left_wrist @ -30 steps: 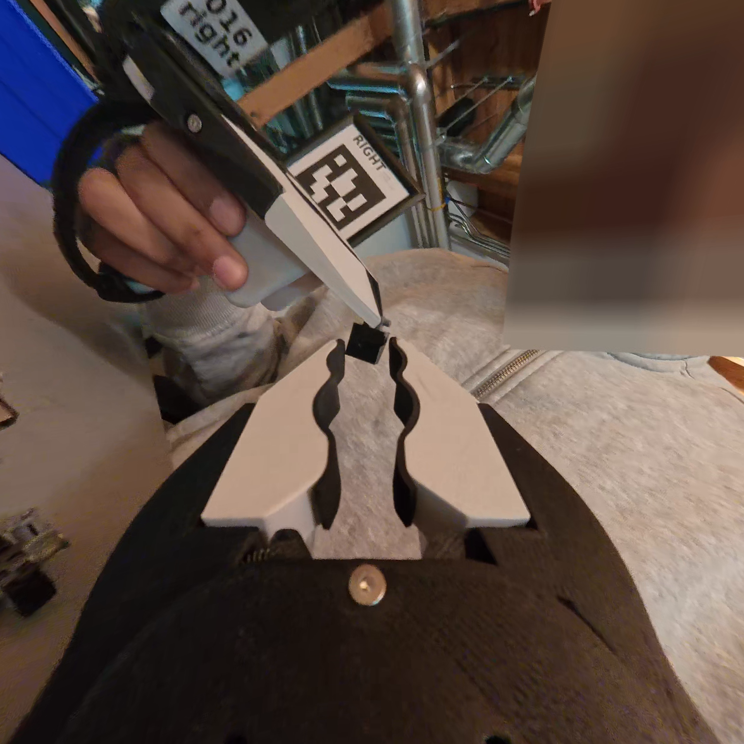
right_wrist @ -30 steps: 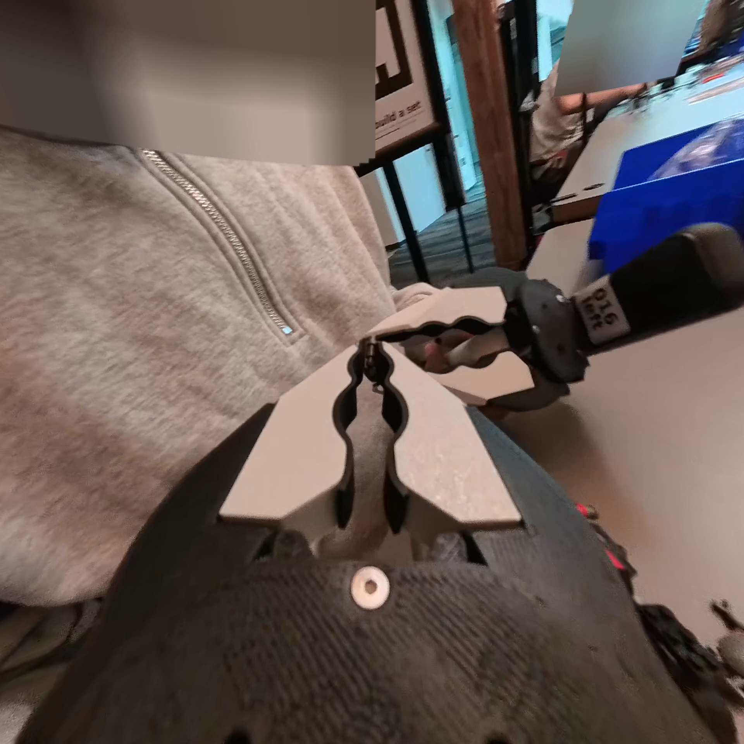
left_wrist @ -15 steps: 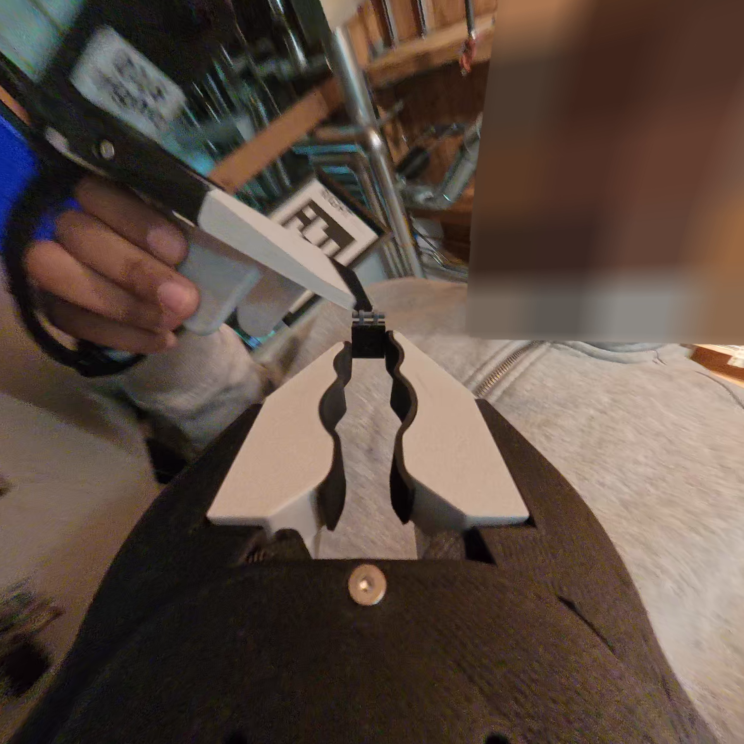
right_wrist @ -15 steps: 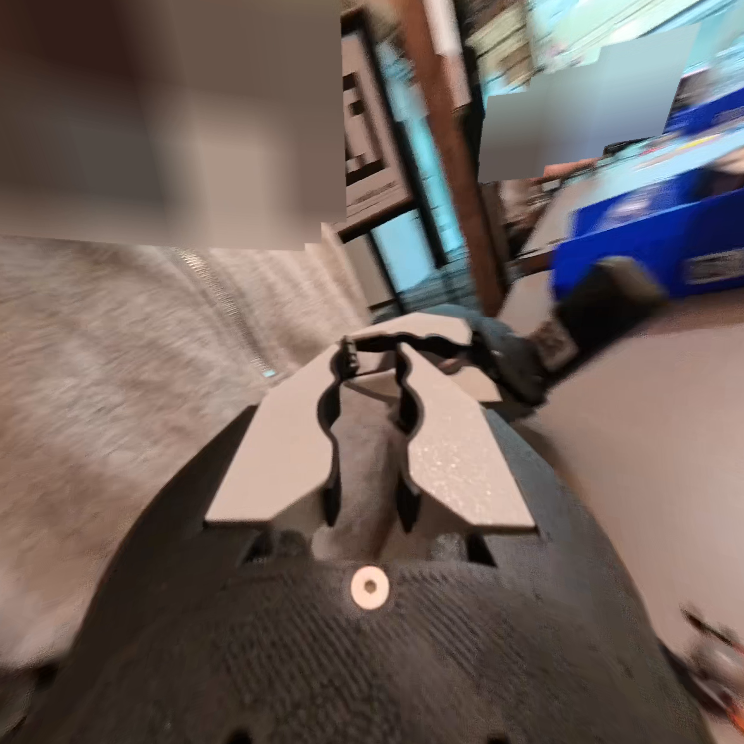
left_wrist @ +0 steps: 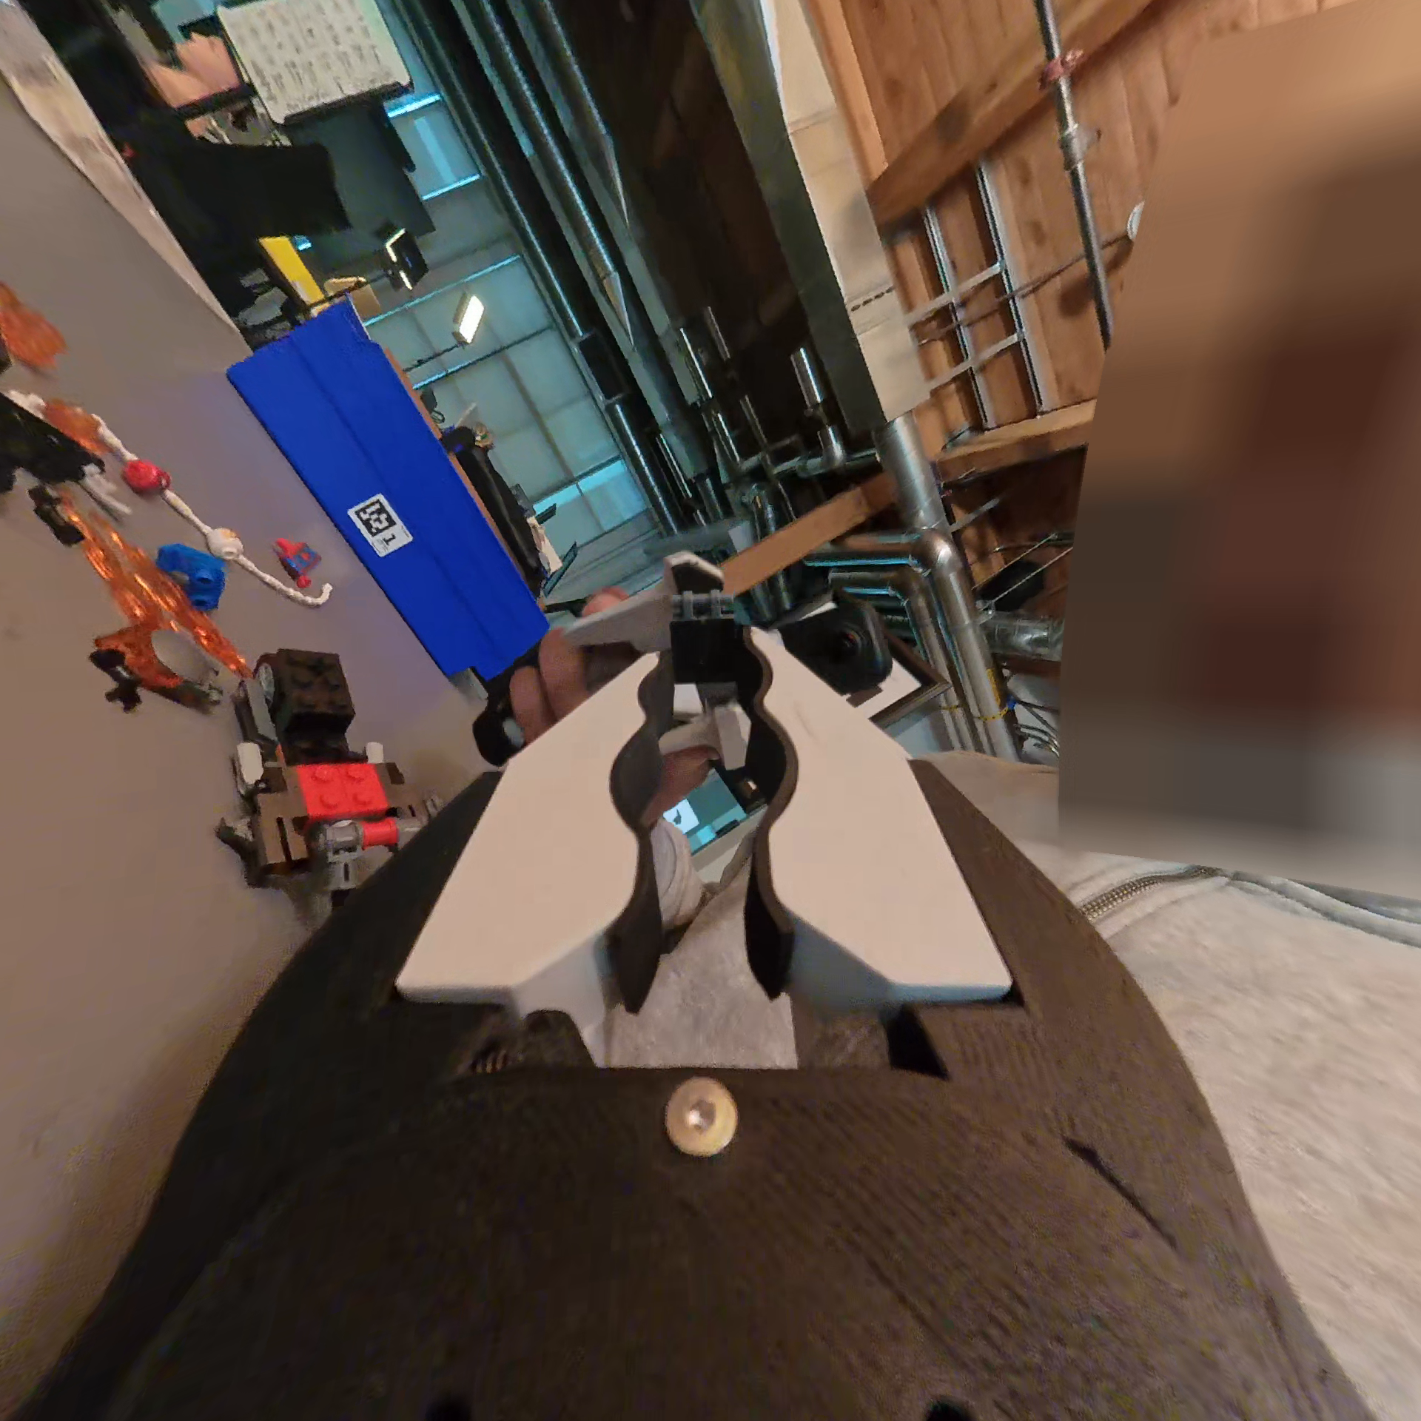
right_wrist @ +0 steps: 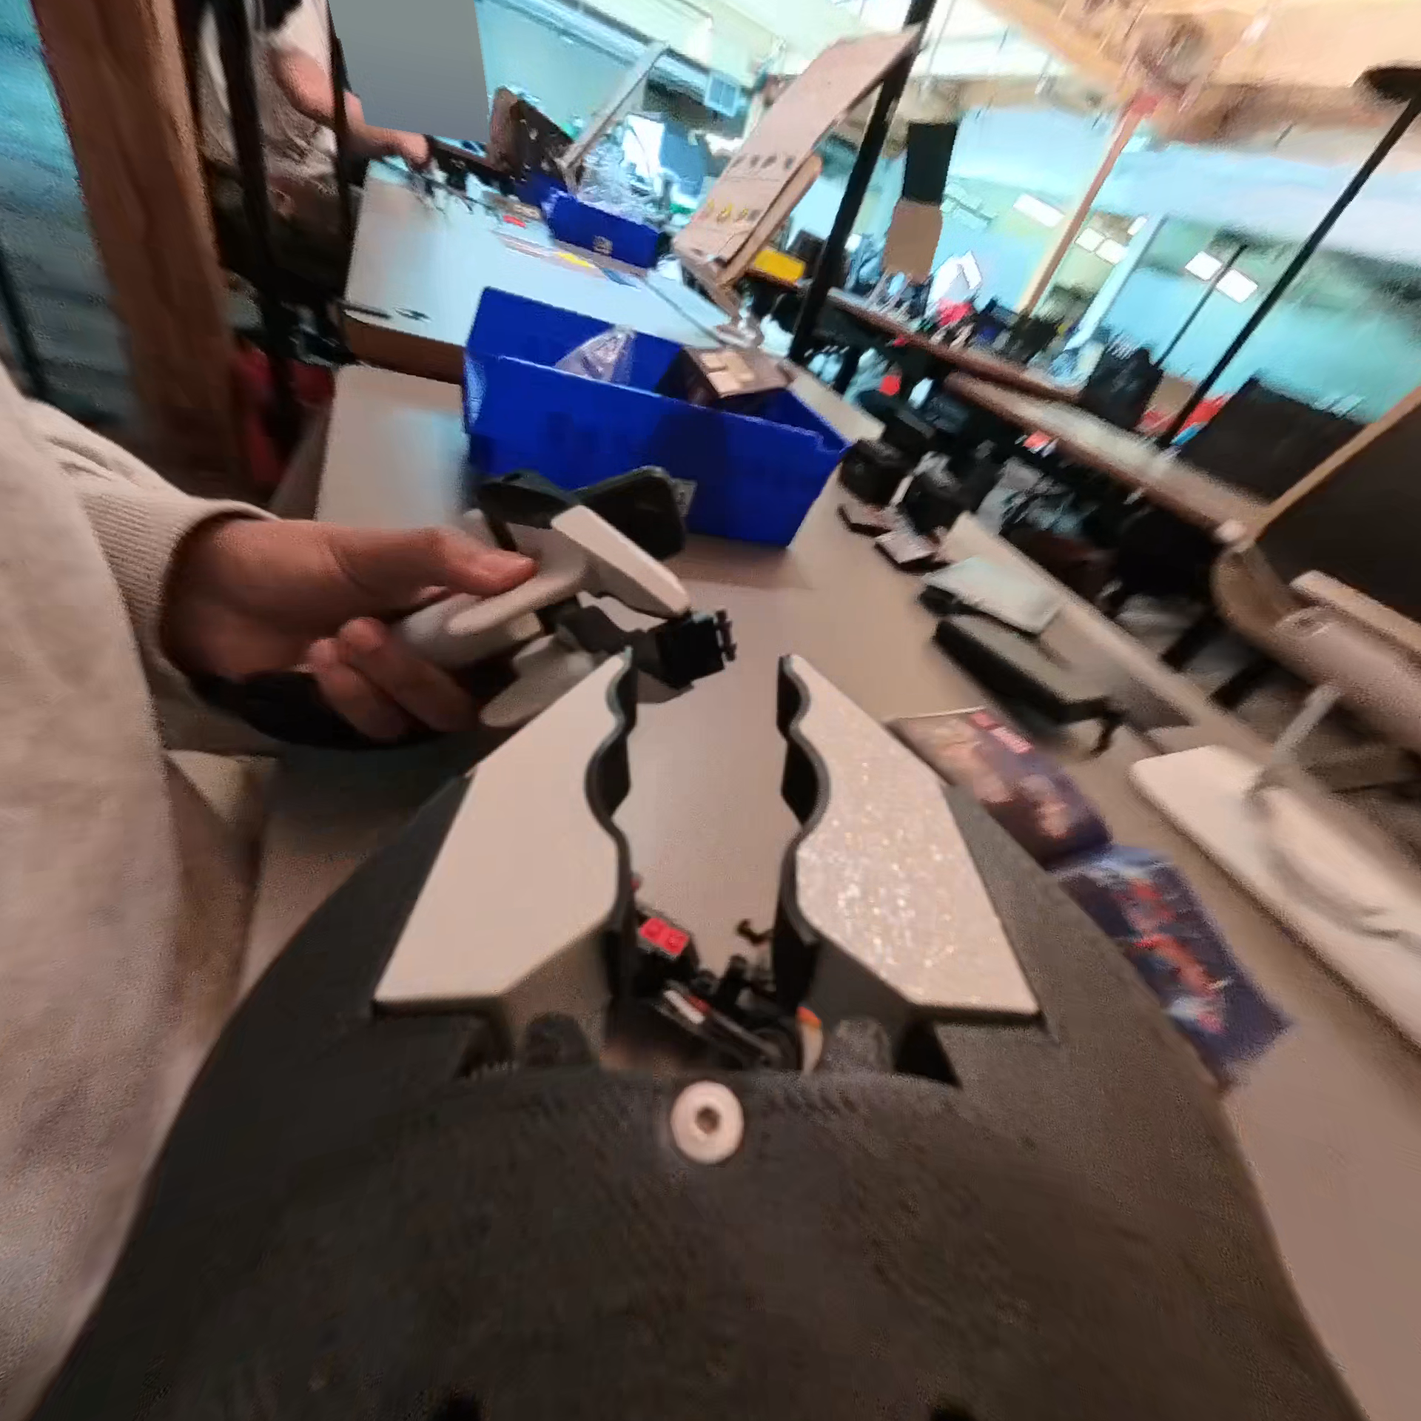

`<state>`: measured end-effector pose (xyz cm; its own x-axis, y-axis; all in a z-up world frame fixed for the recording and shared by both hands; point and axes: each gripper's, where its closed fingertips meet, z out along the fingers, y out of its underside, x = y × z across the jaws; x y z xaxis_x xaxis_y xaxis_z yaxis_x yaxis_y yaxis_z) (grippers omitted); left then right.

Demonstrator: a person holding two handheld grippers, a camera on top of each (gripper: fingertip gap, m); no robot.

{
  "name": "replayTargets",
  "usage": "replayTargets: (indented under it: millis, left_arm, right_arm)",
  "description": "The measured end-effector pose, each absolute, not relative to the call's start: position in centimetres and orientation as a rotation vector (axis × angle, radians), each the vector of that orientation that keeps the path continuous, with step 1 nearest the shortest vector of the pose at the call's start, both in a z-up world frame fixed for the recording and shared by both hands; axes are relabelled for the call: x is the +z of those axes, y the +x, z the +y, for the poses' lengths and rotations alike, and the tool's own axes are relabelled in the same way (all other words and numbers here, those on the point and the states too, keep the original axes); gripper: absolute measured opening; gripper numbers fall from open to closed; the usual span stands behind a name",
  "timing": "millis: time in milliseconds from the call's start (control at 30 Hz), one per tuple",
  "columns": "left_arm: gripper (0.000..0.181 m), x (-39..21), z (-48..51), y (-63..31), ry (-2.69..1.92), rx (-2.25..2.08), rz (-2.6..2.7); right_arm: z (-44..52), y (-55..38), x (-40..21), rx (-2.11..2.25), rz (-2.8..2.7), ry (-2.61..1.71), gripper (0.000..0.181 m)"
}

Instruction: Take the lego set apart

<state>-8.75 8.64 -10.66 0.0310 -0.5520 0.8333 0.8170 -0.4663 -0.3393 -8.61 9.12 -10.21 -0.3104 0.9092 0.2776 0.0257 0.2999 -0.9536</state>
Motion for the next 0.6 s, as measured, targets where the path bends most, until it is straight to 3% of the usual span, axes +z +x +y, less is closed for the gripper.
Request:
replayTargets:
  millis: [67,233,333,600]
  left_arm:
    - [0.016,-10.6,8.6,-8.4,-1.261,-1.652,-0.297]
    - [0.016,-10.5,8.2,-7.5,-1.303,-1.671,-0.253]
    - [0.016,-10.6,8.2,-7.2,-1.324,-1.675,-0.248]
    - [0.016,-10.8,8.2,-7.1,-1.348,-1.642,-0.240]
  right_arm:
    - [8.9,-8.5,-9.6,1.104,-1.612,-0.786,0.022]
    - [7.8,-8.2,-10.5,1.171,-1.766,-0.744,0.025]
    - [7.8,-7.9,-10.4,1.171,-1.793,-0.727,0.016]
    - [7.8,-7.9,-10.7,1.181,-1.813,-0.774,0.015]
